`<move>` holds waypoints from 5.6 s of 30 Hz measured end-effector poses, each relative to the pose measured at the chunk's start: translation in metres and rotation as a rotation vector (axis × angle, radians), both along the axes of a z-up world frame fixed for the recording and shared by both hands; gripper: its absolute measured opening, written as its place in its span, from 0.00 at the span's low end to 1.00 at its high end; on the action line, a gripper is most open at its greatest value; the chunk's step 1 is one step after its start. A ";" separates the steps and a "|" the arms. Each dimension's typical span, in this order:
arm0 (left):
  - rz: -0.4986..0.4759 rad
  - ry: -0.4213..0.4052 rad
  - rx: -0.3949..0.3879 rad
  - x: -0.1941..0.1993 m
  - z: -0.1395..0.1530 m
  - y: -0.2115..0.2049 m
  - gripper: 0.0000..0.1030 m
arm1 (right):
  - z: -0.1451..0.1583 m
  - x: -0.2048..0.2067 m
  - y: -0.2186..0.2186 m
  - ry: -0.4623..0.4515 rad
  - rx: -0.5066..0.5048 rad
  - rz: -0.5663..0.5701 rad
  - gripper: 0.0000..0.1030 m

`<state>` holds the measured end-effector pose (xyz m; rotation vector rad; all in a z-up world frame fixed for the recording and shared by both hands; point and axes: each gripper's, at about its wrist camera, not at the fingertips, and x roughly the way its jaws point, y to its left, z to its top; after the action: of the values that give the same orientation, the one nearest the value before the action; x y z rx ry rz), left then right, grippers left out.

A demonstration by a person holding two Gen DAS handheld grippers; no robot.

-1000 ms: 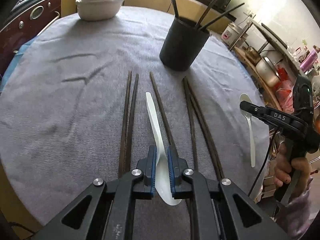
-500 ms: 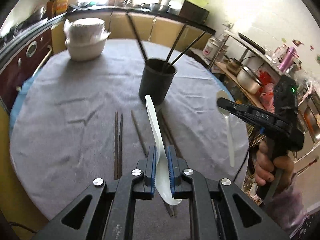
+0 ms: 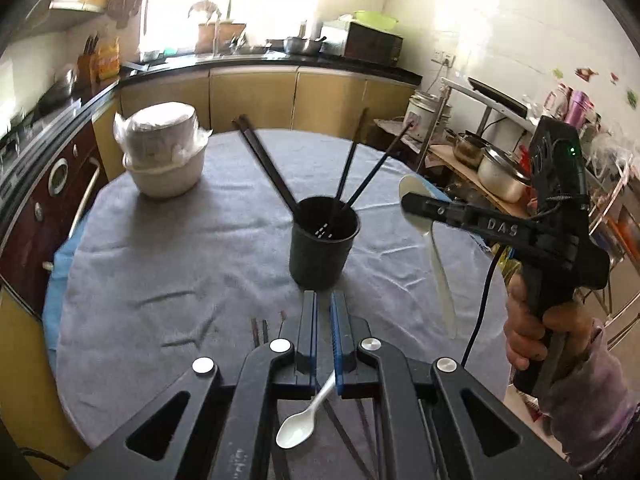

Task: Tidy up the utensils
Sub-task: 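Lift both spoons and carry them over the black cup, then lower both spoons into the black cup and open both tools, then move both open tools over the remaining dark chopsticks on the cloth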

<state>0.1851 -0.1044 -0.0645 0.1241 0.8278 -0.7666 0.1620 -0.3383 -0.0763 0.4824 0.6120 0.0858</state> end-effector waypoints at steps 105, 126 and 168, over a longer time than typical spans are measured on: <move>0.142 -0.097 0.073 0.065 0.040 -0.022 0.21 | -0.035 0.042 0.021 -0.229 -0.334 -0.036 0.30; 0.489 -0.171 0.316 -0.067 -0.022 0.045 0.73 | -0.047 -0.131 0.058 0.023 -0.256 -0.080 0.60; 0.442 -0.190 0.350 -0.092 -0.029 0.034 0.74 | -0.055 -0.136 0.067 0.160 -0.187 -0.055 0.60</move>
<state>0.0934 -0.0708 -0.0938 0.3100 0.7650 -0.1862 0.0260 -0.2711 -0.1314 0.3268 0.7550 -0.0626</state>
